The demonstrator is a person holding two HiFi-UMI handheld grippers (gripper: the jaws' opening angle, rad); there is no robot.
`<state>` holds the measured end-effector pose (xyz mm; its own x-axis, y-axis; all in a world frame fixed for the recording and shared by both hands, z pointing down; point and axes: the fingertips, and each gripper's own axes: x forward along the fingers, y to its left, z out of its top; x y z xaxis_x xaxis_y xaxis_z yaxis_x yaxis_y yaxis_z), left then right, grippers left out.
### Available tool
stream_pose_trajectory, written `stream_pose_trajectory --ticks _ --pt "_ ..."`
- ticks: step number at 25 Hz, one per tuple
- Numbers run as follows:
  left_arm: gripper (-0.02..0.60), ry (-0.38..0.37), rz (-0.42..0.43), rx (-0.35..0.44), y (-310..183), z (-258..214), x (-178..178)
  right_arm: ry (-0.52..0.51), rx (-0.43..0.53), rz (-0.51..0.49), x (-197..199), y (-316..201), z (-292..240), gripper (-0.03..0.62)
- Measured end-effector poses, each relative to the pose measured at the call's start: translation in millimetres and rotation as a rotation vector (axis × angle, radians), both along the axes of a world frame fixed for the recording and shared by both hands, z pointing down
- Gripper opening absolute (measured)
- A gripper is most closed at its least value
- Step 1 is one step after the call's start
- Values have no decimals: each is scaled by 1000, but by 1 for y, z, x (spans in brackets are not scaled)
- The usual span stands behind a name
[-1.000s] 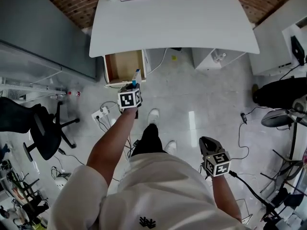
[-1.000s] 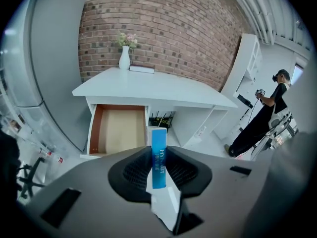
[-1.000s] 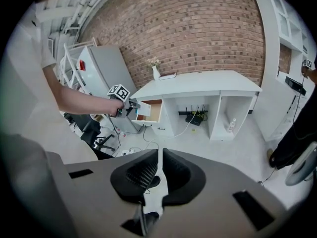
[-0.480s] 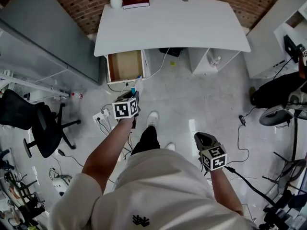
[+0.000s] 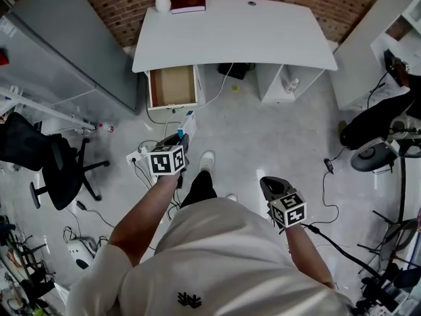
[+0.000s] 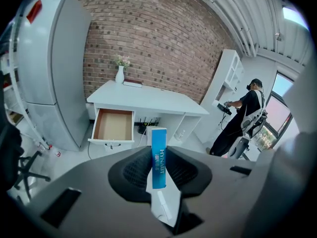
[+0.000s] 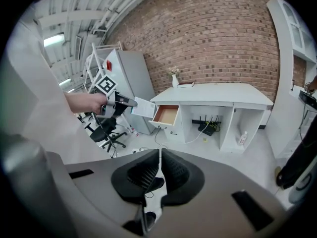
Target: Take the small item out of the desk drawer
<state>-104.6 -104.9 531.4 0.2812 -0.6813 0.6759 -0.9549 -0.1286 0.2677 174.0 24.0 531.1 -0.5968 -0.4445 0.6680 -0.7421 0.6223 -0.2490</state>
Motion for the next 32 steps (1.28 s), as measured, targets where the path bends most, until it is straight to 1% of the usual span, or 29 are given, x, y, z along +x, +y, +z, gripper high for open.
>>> stream_pose_trajectory --ticks 4,7,11,20,32 --pt "98 20 2 18 24 -7 7 -4 9 -18 0 8 0 38" --pt "98 30 15 17 39 -9 14 -7 12 -27 -1 14 2 38" --pt "98 22 23 21 58 -13 17 -6 28 -43 -2 19 -1 37" --pt "98 6 24 29 76 -22 16 -6 46 -37 2 26 -4 35" --pt "98 0 29 24 91 -18 20 -16 46 -44 2 35 -1 31"
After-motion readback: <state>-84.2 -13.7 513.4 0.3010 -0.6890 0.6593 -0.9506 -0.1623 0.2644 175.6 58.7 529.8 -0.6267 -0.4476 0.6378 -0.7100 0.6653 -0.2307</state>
